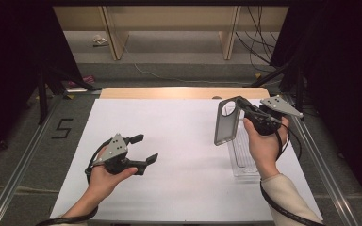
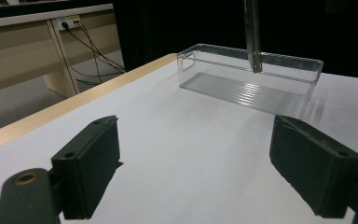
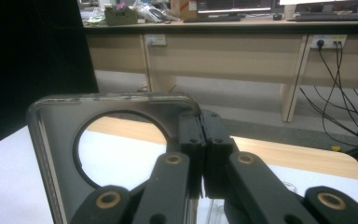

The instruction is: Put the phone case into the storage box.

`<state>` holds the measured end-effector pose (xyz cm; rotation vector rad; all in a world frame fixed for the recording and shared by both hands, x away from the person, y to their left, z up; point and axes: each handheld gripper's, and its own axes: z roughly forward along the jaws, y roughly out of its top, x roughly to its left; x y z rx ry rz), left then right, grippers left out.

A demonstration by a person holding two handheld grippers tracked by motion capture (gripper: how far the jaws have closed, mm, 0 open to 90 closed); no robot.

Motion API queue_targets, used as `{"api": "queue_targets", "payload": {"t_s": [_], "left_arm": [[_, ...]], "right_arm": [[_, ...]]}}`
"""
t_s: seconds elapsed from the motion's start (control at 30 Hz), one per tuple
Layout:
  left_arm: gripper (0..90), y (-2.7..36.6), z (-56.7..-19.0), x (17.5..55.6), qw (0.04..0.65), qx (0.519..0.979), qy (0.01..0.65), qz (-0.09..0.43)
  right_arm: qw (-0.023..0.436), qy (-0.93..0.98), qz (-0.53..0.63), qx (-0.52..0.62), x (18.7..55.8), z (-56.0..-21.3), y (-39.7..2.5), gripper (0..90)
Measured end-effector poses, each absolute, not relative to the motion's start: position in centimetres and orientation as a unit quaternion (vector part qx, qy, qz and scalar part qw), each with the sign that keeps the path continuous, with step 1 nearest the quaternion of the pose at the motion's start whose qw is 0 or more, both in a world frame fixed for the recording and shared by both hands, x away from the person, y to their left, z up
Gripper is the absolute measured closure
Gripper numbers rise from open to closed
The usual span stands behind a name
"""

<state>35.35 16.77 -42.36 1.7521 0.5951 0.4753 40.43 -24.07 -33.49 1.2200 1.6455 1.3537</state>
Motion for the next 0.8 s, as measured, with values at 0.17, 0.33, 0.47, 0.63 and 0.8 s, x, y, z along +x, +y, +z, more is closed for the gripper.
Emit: {"api": "queue_targets", "payload": {"t_s": [0.17,0.33,0.47,0.63,0.8], "left_arm": [[15.9,16.8,-42.4,35.4,0.577,0.748,0.255,0.203],[15.9,16.8,-42.4,35.4,0.577,0.749,0.255,0.203],[15.9,16.8,-42.4,35.4,0.577,0.748,0.255,0.203],[15.9,16.8,-42.4,35.4,0.577,0.749,0.255,0.203],[15.9,16.8,-42.4,35.4,0.578,0.748,0.256,0.202]], "right_arm": [[0.340,0.627,0.519,0.471,40.5,-33.3,-24.5,89.2],[0.343,0.623,0.519,0.474,40.5,-33.3,-24.9,89.1],[0.345,0.621,0.519,0.476,40.6,-33.2,-25.1,89.1],[0.346,0.617,0.520,0.479,40.6,-33.1,-25.4,89.1],[0.349,0.615,0.519,0.481,40.6,-33.0,-25.7,89.1]]}}
